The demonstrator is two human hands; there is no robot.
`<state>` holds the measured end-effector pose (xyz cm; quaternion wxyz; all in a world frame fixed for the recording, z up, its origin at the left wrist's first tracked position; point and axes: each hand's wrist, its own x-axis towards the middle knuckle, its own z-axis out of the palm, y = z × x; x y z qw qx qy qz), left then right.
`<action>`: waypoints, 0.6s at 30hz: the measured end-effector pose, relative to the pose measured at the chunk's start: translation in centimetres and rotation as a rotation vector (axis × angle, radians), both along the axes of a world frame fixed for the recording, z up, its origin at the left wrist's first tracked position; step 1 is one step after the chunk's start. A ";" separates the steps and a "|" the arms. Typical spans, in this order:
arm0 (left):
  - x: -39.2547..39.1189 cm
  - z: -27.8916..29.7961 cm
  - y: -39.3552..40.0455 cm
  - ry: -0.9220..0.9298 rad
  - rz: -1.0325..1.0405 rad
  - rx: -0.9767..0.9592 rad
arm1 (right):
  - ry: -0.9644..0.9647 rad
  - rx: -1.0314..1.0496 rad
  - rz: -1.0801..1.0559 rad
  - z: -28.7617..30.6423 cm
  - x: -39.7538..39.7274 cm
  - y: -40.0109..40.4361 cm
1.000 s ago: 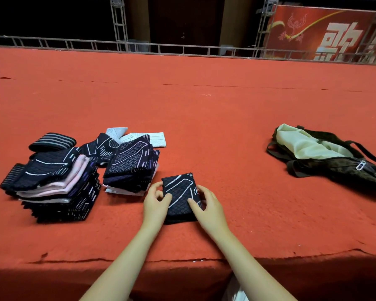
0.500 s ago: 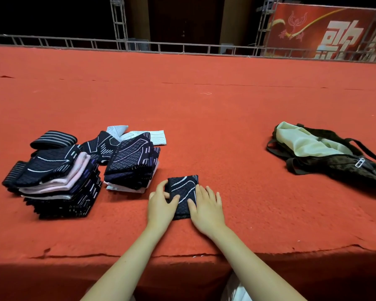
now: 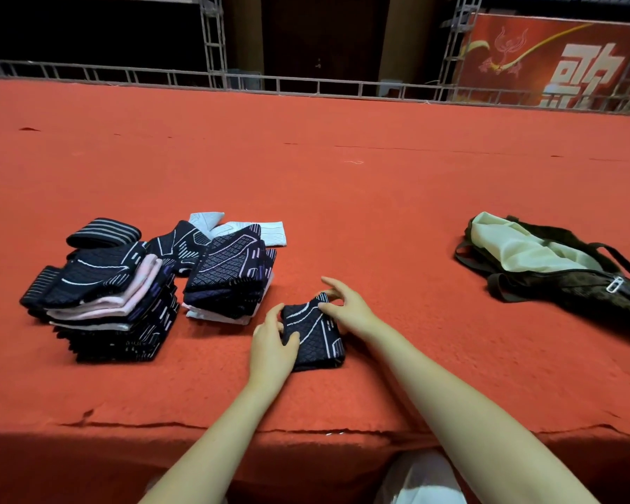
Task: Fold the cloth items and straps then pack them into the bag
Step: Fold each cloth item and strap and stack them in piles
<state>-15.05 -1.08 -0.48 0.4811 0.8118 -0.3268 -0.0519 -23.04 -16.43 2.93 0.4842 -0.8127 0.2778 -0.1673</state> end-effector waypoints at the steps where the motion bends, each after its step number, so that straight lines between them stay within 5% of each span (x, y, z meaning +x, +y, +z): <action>1: -0.1 0.0 0.0 -0.013 -0.001 0.014 | 0.024 -0.021 0.025 0.0 0.2 -0.3; 11: -0.4 -0.3 -0.3 -0.188 -0.016 0.185 | 0.173 -0.630 0.144 -2.0 0.6 -2.5; 18: -0.2 -0.7 -0.5 -0.217 0.019 0.168 | 0.183 -0.597 0.060 -2.2 -1.5 0.1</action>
